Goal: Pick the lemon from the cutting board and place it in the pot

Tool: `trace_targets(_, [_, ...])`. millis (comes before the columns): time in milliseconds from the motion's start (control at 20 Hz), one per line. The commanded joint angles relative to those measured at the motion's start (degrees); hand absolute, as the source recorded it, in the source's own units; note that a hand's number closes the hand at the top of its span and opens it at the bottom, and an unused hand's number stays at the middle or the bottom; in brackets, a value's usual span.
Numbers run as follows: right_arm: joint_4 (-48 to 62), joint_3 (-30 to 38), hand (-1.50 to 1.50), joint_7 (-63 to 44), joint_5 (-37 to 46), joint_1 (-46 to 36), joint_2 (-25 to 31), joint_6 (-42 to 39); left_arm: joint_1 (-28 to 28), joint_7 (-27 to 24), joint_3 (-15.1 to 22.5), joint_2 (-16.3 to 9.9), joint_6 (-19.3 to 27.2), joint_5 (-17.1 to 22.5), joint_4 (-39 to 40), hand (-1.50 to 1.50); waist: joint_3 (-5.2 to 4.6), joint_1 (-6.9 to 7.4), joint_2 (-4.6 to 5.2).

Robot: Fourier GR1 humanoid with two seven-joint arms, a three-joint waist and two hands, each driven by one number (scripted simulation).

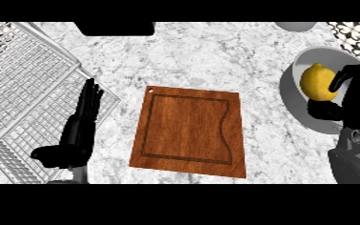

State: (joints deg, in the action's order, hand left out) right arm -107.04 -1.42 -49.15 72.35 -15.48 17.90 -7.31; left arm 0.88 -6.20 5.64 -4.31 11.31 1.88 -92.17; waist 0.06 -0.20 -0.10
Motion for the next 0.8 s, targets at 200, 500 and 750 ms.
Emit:
trace_targets(200, [10.8, 6.9, 1.5, 11.0, -8.3, 8.1, 0.2, 6.7, -1.9, 0.1, -0.1, 0.7, 0.0, -0.9, 1.4, 0.0, -0.03, 0.09, 0.16])
trace_targets(500, [19.9, 14.2, 1.5, 9.3, -12.9, 6.0, 1.6, 3.0, 0.3, -1.5, 0.2, 1.1, -1.2, 0.0, 0.3, 0.0, -0.04, 0.53, 0.25])
trace_targets(750, [22.7, 17.0, -1.5, 13.0, -19.4, 7.5, 0.4, 1.7, -1.6, -0.9, -3.4, -1.5, -2.5, 1.6, 1.7, 0.0, -0.01, 0.46, 0.26])
